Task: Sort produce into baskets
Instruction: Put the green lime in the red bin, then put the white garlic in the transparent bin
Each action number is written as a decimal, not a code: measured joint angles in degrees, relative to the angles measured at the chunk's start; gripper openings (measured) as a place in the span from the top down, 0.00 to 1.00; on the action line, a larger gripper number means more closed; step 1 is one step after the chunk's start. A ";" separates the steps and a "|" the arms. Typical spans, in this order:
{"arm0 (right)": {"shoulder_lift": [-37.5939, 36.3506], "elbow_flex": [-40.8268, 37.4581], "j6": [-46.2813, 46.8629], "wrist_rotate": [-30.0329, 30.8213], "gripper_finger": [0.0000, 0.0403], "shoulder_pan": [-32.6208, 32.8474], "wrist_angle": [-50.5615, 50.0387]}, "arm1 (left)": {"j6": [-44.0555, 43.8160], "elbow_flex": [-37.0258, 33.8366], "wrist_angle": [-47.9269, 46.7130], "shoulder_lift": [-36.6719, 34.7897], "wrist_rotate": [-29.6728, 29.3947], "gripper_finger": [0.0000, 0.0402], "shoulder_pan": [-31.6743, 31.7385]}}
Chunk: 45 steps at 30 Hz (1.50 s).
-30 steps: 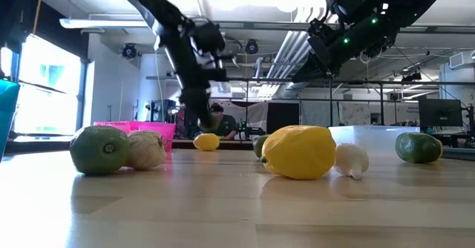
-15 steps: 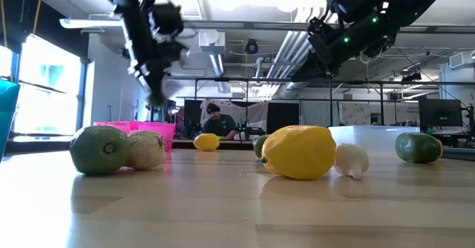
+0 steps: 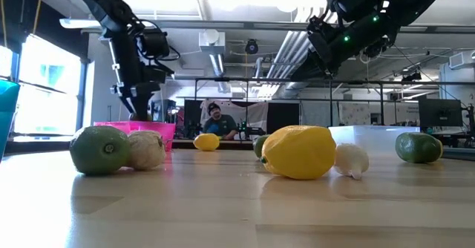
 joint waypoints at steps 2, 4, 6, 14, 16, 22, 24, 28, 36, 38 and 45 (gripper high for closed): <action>0.00 0.02 0.00 -0.04 1.00 0.09 0.00 | -0.40 0.00 -0.02 0.00 0.51 0.54 -0.03; 0.00 0.01 -0.02 -0.07 1.00 0.32 0.00 | -0.42 0.00 -0.02 -0.01 1.10 0.51 -0.05; 0.00 0.00 -0.04 -0.09 1.00 0.51 0.00 | -0.42 0.00 0.09 -0.01 1.10 0.49 -0.03; 0.00 0.00 -0.02 -0.11 1.00 1.02 0.00 | 2.22 0.00 0.81 -0.35 4.13 0.52 -0.43; 0.00 0.01 -0.02 -0.13 1.00 1.02 0.01 | 3.84 0.00 1.87 -1.27 4.70 0.55 -1.18; 0.00 0.00 -0.09 -0.15 1.00 1.02 0.02 | 3.75 0.02 5.27 -8.40 10.53 0.63 -4.89; 0.00 0.01 -0.04 -0.14 1.00 1.18 0.02 | 2.15 0.02 5.69 -11.13 10.59 0.65 -7.06; 0.00 0.01 -0.06 -0.15 1.00 2.02 0.17 | -1.89 -0.30 6.14 -15.39 10.40 0.67 -13.82; 0.00 0.02 -0.66 1.31 1.00 3.42 1.08 | -15.83 -11.43 12.47 -22.26 -1.21 0.67 -29.48; 0.00 0.02 -0.66 1.31 1.00 3.42 1.41 | -20.33 -13.99 12.44 -23.69 -3.88 0.67 -33.19; 0.00 0.02 -0.66 1.33 1.00 3.42 1.88 | -40.34 -16.92 2.72 -26.02 -10.41 0.67 -43.22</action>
